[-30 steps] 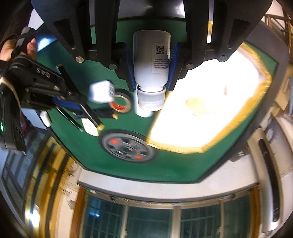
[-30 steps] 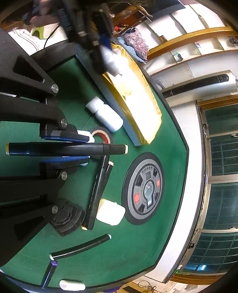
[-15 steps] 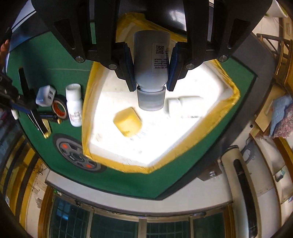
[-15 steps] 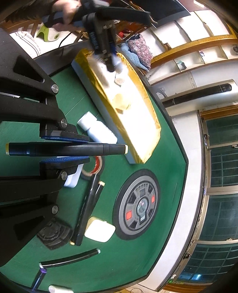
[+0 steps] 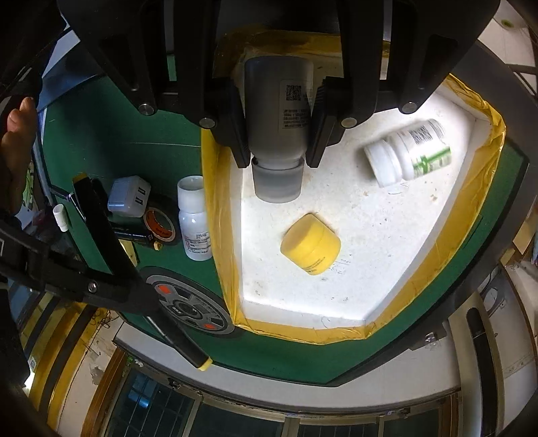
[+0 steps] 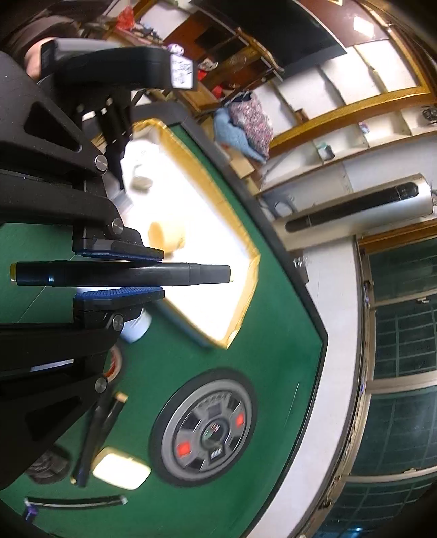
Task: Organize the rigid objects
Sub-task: 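Carry the marker with the right tool and the bottle with the left tool to the tray, then lower the black marker into the tray beside the yellow jar with the right tool, then open the right tool and move it over the table to the white cube, then close the right tool on the white cube and lift it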
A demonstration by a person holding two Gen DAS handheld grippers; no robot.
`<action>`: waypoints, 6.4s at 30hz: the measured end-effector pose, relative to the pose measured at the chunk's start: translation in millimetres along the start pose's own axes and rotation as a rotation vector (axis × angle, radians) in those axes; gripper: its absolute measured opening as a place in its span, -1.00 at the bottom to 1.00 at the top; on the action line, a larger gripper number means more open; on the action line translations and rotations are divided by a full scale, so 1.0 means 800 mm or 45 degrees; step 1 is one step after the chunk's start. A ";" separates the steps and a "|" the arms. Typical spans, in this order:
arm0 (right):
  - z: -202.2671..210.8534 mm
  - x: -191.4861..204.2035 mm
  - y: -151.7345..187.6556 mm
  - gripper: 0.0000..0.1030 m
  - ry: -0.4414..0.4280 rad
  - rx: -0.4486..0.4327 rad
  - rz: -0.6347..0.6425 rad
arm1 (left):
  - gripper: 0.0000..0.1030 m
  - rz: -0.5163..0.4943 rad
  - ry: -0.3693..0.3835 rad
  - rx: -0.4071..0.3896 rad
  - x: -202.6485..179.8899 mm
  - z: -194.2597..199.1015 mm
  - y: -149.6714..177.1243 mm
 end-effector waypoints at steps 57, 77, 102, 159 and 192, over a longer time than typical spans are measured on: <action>-0.165 0.017 -0.002 -0.74 0.034 0.279 0.033 | -0.38 0.068 -0.139 0.007 0.069 -0.029 -0.014; -0.164 0.016 -0.004 -0.74 0.068 0.278 0.044 | -0.38 0.084 -0.140 0.001 0.070 -0.027 -0.012; -0.022 -0.007 0.010 0.48 0.008 0.024 -0.036 | 0.20 0.089 -0.190 -0.063 0.053 0.017 -0.018; 0.089 -0.120 0.131 0.53 0.196 -0.021 -0.271 | 0.16 -0.419 -0.031 -0.066 -0.106 -0.074 -0.045; 0.023 -0.105 0.125 0.20 0.193 0.099 -0.307 | -0.17 -0.314 -0.033 -0.019 -0.084 -0.068 -0.053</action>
Point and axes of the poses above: each gripper's, at about its wrist camera, not at the fingertips, and z roughly against the way its jaws point, x to its left, y to its underside, the point moved 7 cm from there along -z, roughly the way its jaws point, and after that the axes turned 4 degrees about -x, right-handed, at the moved point
